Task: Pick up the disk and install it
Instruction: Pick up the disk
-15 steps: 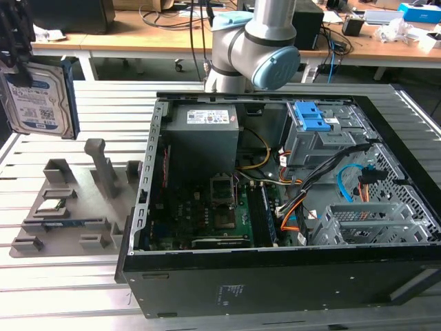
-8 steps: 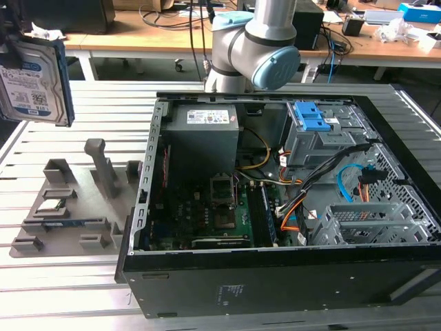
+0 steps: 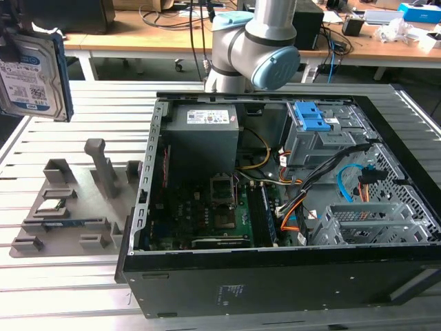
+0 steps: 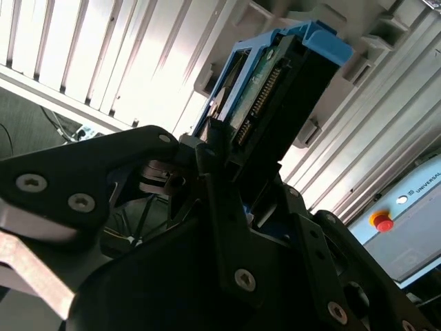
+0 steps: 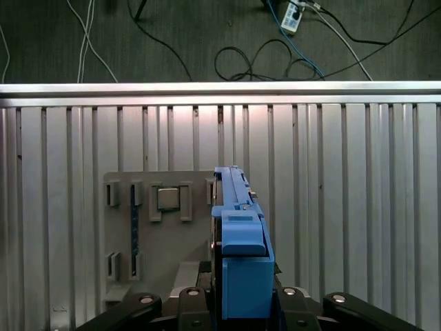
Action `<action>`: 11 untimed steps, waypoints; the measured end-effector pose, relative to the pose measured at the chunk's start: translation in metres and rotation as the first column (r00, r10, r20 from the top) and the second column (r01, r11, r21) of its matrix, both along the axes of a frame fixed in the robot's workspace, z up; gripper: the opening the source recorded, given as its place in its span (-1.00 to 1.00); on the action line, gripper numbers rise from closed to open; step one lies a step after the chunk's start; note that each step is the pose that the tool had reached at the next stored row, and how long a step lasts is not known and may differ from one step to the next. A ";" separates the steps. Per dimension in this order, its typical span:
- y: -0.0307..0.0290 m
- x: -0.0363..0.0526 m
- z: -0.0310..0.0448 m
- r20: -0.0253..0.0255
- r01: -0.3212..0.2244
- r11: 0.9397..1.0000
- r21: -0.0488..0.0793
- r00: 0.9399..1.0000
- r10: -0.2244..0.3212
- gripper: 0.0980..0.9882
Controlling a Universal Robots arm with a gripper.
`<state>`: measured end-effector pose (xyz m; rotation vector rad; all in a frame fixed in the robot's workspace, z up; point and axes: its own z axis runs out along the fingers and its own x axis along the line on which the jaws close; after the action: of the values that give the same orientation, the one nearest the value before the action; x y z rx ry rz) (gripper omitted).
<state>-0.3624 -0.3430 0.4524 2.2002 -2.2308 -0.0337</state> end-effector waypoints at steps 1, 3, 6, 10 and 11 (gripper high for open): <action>0.0004 0.0000 0.0013 0.000 0.000 1.000 0.000 1.000 0.000 -0.40; 0.0011 0.0000 0.0090 0.000 0.000 1.000 0.000 1.000 0.000 -0.40; 0.0019 0.0000 0.0168 0.000 0.000 1.000 0.000 1.000 0.000 -0.40; 0.0031 0.0000 0.0291 0.000 0.000 1.000 0.000 1.000 0.000 -0.40; 0.0032 0.0000 0.0311 0.000 0.000 1.000 0.000 1.000 0.000 -0.40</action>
<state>-0.3624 -0.3398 0.4835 2.2002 -2.2307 -0.0340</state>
